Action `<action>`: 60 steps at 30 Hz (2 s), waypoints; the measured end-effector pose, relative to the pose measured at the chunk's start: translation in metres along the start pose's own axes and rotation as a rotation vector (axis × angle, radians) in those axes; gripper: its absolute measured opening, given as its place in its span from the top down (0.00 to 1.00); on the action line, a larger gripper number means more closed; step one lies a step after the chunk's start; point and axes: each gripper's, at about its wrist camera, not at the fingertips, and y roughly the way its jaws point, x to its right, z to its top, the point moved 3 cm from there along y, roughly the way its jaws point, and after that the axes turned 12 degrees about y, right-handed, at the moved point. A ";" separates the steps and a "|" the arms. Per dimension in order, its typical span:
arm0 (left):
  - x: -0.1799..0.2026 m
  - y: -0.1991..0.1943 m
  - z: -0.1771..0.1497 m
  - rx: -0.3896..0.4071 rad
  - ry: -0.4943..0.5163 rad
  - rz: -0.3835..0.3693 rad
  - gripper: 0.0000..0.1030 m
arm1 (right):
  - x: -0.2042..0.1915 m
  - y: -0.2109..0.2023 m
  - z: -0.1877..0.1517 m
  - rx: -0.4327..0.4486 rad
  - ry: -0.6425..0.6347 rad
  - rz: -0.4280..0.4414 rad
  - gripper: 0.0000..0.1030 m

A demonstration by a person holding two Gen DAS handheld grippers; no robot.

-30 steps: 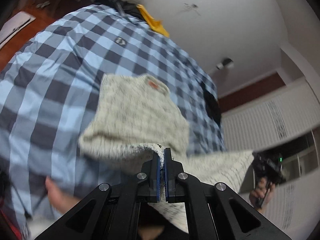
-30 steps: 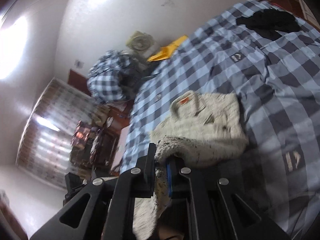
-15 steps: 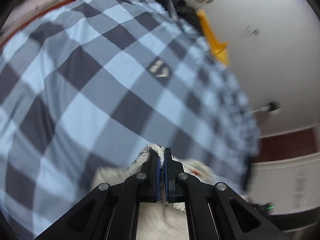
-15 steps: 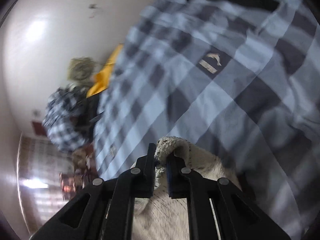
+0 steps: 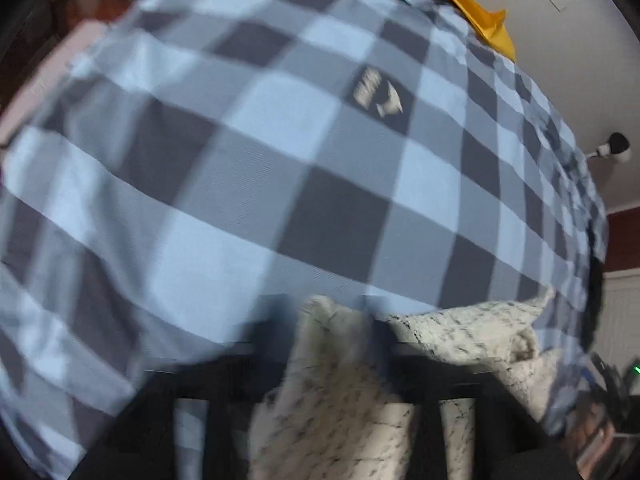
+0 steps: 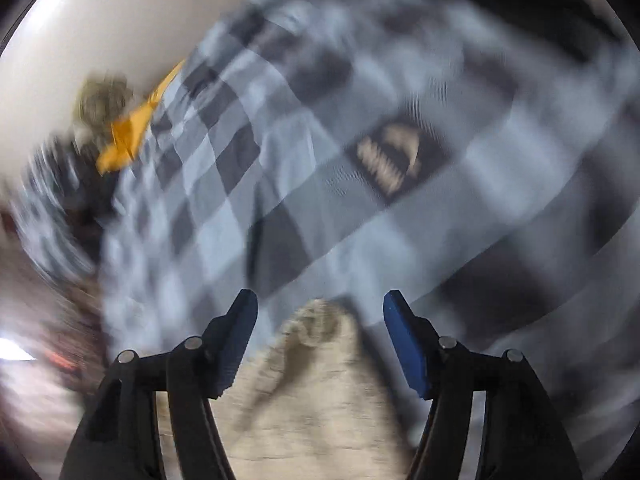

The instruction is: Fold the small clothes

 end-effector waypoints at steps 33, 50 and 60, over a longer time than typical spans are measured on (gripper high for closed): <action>0.011 -0.021 -0.140 0.181 0.407 0.255 0.00 | -0.079 -0.008 -0.119 0.100 -0.325 -0.167 0.38; 0.001 0.018 -0.070 0.041 0.318 -0.025 0.02 | 0.073 0.027 -0.085 -0.187 0.000 -0.024 0.29; 0.038 0.028 -0.080 0.074 0.477 0.038 0.93 | 0.016 0.066 -0.075 -0.127 -0.181 -0.104 0.99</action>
